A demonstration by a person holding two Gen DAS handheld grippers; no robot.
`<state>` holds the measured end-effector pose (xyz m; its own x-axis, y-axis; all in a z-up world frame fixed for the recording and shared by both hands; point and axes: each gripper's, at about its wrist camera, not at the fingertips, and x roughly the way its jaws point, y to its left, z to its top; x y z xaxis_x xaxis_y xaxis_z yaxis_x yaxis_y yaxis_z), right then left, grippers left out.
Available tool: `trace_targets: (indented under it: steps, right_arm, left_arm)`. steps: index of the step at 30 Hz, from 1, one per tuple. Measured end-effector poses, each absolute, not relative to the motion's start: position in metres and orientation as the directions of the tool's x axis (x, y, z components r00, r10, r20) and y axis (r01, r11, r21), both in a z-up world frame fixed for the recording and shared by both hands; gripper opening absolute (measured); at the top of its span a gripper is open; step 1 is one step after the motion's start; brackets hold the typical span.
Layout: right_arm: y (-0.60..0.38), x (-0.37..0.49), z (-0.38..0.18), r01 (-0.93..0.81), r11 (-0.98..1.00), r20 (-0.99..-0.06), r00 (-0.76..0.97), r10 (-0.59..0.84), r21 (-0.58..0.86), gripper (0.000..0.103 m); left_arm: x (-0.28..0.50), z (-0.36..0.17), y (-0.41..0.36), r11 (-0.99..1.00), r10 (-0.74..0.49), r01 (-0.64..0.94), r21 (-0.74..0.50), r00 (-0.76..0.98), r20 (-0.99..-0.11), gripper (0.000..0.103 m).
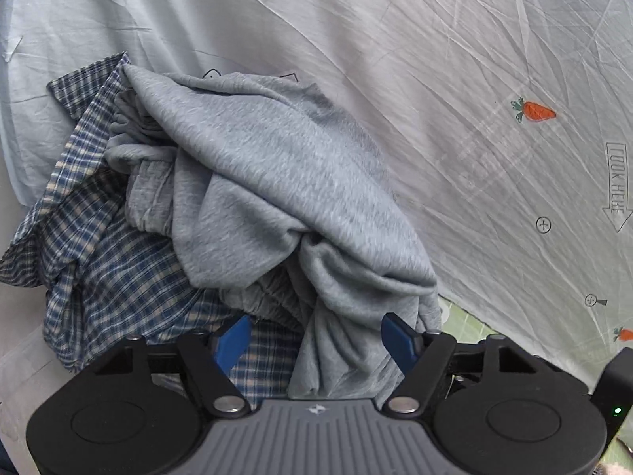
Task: Fold clothes
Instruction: 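Reach into the heap and grasp the grey sweatpants with both grippers, then pull the grey sweatpants out of the heap and lay them on the mat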
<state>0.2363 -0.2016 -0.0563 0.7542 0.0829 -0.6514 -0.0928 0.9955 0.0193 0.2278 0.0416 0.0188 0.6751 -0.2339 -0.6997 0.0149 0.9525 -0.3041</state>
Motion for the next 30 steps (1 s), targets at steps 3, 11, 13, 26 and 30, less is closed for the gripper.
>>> trace_targets:
  steps: [3,11,13,26,30]
  right_arm:
    - [-0.194,0.261,-0.068,-0.105,0.994,-0.659,0.746,0.101,0.033,0.056]
    - [-0.187,0.284,-0.089,-0.082,0.996,-0.689,0.72,0.085,0.037,0.012]
    - [-0.19,0.274,-0.087,-0.063,0.998,-0.67,0.74,0.067,0.03,0.007]
    - [-0.234,0.141,-0.042,0.101,0.987,-0.507,0.849,-0.149,-0.122,0.005]
    - [-0.257,0.087,-0.03,0.19,0.975,-0.498,0.838,-0.222,-0.115,0.005]
  left_arm:
    - [0.238,0.018,0.041,0.94,-0.254,0.009,-0.341,0.686,-0.682,0.065]
    - [0.246,0.003,0.044,0.921,-0.245,-0.054,-0.385,0.691,-0.681,0.013]
    - [0.239,0.003,0.043,0.917,-0.25,-0.055,-0.396,0.694,-0.676,0.009]
    - [0.155,0.031,0.015,0.94,-0.263,0.046,-0.339,0.732,-0.629,0.007]
    - [0.124,0.026,-0.011,0.932,-0.32,0.112,-0.346,0.706,-0.632,0.007]
